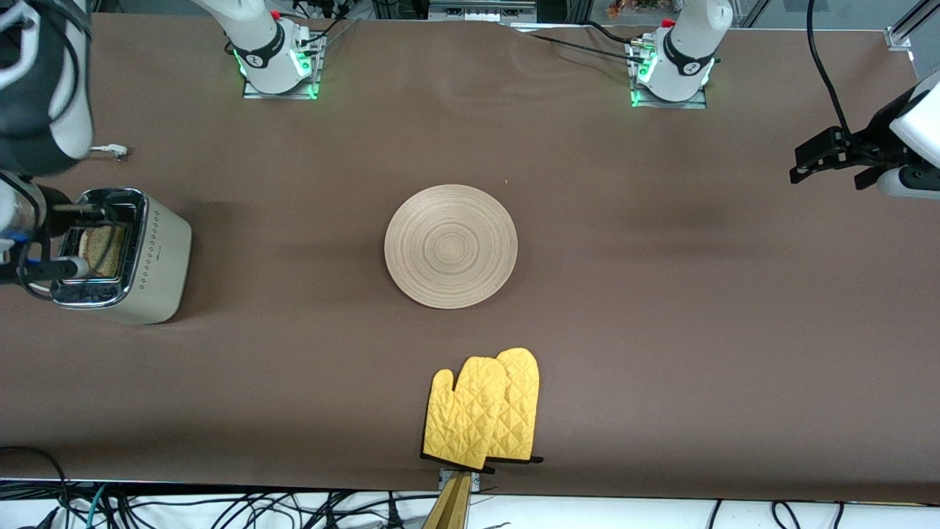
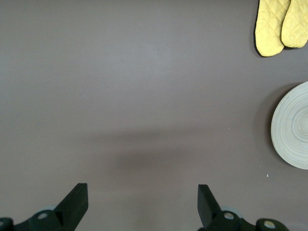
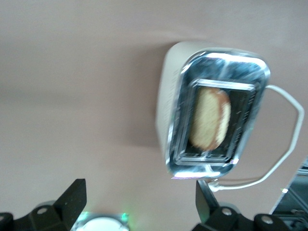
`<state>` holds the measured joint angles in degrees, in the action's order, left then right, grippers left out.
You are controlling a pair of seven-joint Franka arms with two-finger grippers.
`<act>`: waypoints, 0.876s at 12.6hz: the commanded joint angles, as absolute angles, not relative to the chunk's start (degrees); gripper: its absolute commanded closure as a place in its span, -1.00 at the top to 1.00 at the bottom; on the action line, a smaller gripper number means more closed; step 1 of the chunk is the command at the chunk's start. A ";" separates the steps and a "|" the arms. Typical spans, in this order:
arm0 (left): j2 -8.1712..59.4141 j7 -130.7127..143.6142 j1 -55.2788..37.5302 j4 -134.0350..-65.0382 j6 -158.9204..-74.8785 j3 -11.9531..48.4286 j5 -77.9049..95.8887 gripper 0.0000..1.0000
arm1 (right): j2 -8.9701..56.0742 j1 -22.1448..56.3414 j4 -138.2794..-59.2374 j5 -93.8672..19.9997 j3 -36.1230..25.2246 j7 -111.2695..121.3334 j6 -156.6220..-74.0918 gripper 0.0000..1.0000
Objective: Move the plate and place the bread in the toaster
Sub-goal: 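Open the right gripper and raise it away from the toaster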
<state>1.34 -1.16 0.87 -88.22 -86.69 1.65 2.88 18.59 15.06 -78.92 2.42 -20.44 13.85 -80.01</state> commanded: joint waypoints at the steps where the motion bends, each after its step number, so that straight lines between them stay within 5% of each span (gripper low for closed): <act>1: 1.76 -0.97 0.62 -86.66 -85.43 1.76 1.93 1.00 | 17.67 14.68 -76.48 -0.52 -20.30 16.08 -77.52 1.00; 5: 1.67 -0.62 0.53 -86.66 -85.43 1.85 1.93 1.00 | 13.13 14.24 -81.87 -6.69 -19.52 14.94 -85.57 1.00; 8: 1.67 -0.96 0.61 -86.66 -85.43 1.76 1.93 1.00 | 2.32 3.82 -98.74 -3.45 -7.26 12.41 -98.67 1.00; 11: 1.67 -0.79 0.53 -86.66 -85.43 1.85 1.93 1.00 | -1.50 -0.09 -103.19 -0.63 -3.08 8.44 -97.13 1.00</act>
<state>1.34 -1.16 0.79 -88.19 -86.69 1.70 2.88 3.06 1.58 -98.22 -2.65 -5.42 10.57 -96.44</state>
